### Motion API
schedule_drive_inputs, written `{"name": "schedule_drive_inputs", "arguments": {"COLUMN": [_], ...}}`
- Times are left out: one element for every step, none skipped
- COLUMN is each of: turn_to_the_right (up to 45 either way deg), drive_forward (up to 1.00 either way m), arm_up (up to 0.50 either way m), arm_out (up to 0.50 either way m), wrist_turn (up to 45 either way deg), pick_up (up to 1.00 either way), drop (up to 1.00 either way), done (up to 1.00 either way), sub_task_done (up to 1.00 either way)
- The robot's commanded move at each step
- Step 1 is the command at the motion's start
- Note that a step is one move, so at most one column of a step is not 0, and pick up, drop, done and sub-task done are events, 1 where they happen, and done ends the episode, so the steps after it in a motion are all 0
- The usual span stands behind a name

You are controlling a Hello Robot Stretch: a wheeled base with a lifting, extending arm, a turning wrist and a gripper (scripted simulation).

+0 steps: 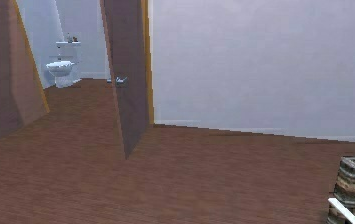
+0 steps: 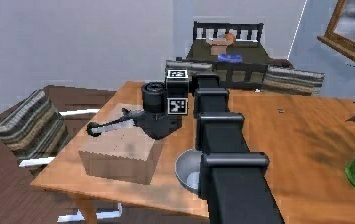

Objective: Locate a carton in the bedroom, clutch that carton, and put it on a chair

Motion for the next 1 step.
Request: {"name": "schedule_drive_inputs", "arguments": {"turn_to_the_right": [0.0], "drive_forward": [0.0], "arm_up": [0.0], "arm_out": [0.0], "wrist_turn": [21.0], "pick_up": [0.0], "drop": [0.0], "done": [0.0], "sub_task_done": [0.0]}}
